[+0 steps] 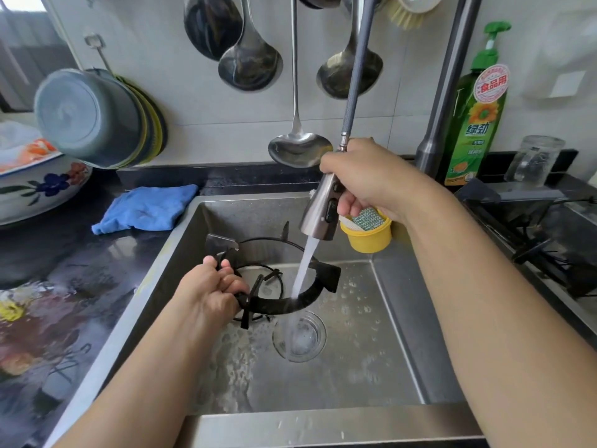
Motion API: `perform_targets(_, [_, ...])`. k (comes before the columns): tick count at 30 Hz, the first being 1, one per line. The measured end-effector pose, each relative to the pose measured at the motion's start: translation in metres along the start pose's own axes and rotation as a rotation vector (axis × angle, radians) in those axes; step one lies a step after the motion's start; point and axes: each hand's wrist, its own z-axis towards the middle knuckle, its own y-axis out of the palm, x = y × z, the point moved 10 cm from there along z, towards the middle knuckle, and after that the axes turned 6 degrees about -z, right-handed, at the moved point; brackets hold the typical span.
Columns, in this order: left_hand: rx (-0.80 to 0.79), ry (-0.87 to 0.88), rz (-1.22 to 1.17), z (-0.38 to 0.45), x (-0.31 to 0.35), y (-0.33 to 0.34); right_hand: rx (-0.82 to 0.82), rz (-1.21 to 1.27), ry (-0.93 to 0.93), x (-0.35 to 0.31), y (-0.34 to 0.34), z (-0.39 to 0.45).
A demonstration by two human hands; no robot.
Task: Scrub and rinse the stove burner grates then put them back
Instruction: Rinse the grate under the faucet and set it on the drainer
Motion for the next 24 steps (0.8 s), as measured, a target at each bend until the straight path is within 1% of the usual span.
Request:
perform_targets(3, [-0.006,-0.013,0.001,0.002,0.001,0.000,0.070,-0.171,0.004,0.003,-0.010,-0.001])
perform_targets(5, [-0.008,-0.026,-0.001,0.003,-0.001,0.002,0.101,-0.223,0.013,0.006,-0.016,0.000])
perform_targets(11, [-0.008,-0.039,-0.006,0.003,-0.003,0.002,0.118,-0.240,0.005,0.006,-0.019,0.001])
perform_targets(15, [0.000,-0.019,0.000,0.002,-0.001,0.001,0.159,-0.326,0.017,0.006,-0.026,0.000])
perform_targets(20, [-0.019,0.054,0.135,0.001,0.003,0.003,0.140,-0.246,0.008,0.008,-0.018,0.005])
perform_targets(24, [-0.049,0.094,0.215,-0.006,0.005,0.009,0.158,-0.287,0.015,0.010,-0.022,0.007])
